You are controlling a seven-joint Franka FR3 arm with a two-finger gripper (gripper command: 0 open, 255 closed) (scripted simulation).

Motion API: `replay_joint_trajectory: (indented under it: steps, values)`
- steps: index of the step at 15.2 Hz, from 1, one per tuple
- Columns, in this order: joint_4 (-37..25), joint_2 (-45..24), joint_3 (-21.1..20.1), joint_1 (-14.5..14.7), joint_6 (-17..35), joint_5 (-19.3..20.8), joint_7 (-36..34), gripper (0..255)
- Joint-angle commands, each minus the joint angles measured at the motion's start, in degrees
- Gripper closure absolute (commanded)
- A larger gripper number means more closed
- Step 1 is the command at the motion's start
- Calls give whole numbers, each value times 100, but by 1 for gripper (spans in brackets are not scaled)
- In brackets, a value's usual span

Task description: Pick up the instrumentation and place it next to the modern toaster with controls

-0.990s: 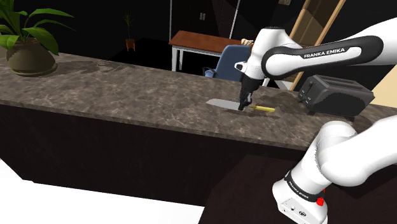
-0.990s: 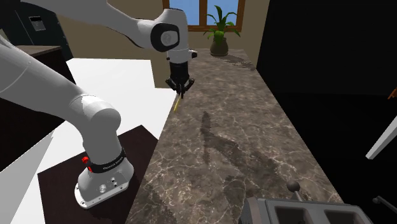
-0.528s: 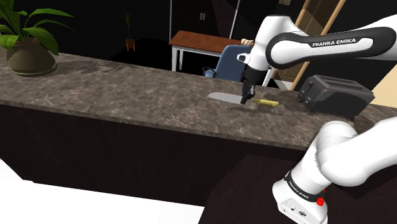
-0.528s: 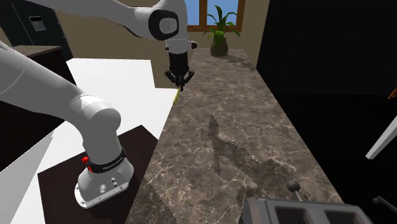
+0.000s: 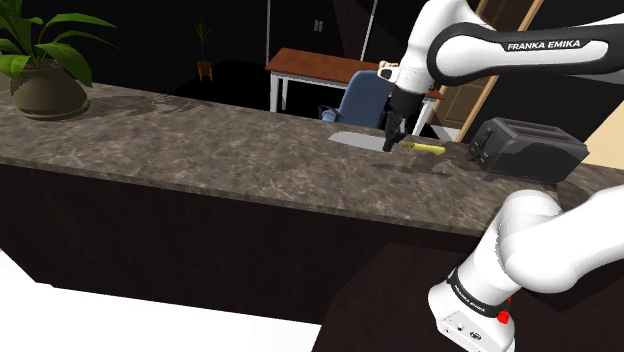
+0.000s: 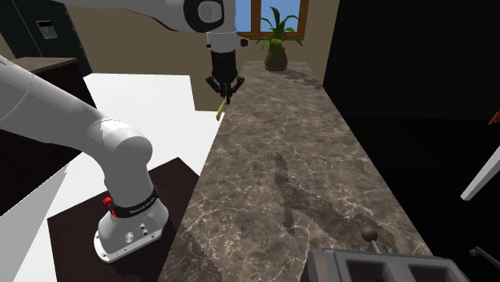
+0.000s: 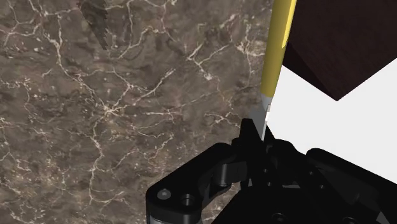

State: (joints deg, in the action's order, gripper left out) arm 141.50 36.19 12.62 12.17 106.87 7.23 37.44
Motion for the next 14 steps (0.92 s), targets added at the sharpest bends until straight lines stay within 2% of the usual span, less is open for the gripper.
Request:
replay_joint_trajectory:
  steps: [1, 14]
  values:
    - [-141, 19, -16, 4, -162, -12, 2, 255]
    - [-1178, -36, -106, 47, -1145, -94, 20, 255]
